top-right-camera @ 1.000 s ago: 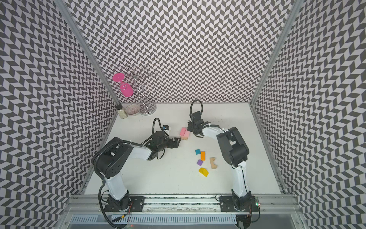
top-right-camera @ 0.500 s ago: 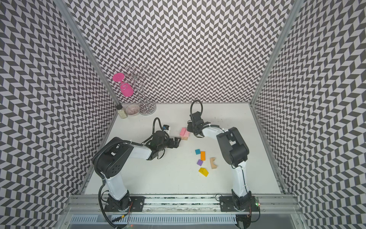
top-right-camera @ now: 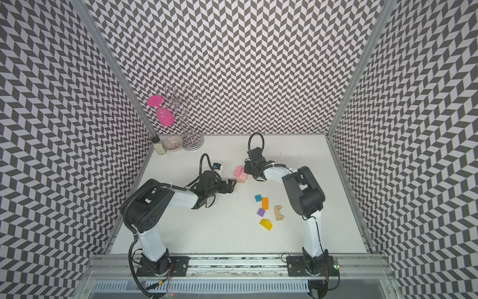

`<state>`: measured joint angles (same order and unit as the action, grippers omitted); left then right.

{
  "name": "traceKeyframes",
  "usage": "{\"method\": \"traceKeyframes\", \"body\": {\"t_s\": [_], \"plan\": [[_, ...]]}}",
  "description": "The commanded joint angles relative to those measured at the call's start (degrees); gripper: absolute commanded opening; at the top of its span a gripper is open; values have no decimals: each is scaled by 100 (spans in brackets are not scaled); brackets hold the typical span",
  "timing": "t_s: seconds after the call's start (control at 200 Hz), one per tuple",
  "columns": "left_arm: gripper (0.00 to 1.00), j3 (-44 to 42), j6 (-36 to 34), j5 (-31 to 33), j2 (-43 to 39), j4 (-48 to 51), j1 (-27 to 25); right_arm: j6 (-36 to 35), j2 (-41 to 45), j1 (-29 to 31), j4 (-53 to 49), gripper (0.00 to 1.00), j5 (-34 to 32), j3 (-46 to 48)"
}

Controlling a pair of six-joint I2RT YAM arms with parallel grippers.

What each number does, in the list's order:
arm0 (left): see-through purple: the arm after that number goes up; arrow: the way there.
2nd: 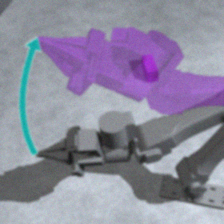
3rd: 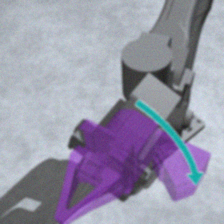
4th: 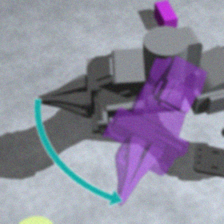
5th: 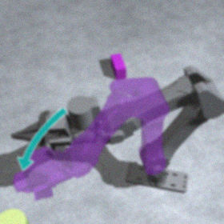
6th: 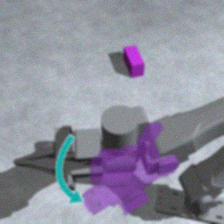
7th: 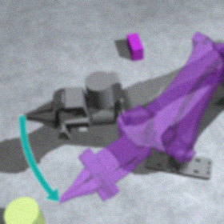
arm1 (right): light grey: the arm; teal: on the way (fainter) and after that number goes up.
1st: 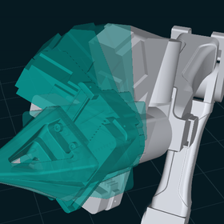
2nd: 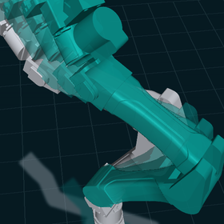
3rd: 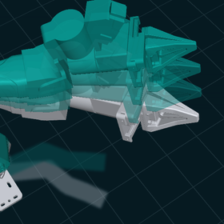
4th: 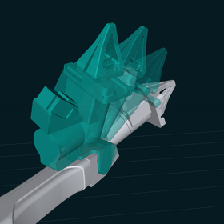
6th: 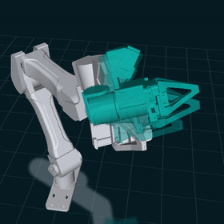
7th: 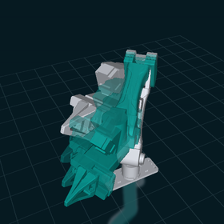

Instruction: Build the wood block tower

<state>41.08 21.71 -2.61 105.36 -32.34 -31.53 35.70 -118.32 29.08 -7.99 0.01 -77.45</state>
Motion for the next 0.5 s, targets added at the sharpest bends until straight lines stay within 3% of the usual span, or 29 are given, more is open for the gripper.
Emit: {"method": "traceKeyframes", "body": {"t_s": [0.0, 0.306, 0.496], "plan": [[100, -18, 35, 94, 28, 257, -29, 101, 199, 87, 262, 29, 51, 110], [100, -93, 26, 112, -82, 209, -30, 200, 321, 89, 120, 31, -348, 18], [100, -296, -23, 222, -713, 208, -29, 152, 732, 89, -84, 35, -761, 42]]}}
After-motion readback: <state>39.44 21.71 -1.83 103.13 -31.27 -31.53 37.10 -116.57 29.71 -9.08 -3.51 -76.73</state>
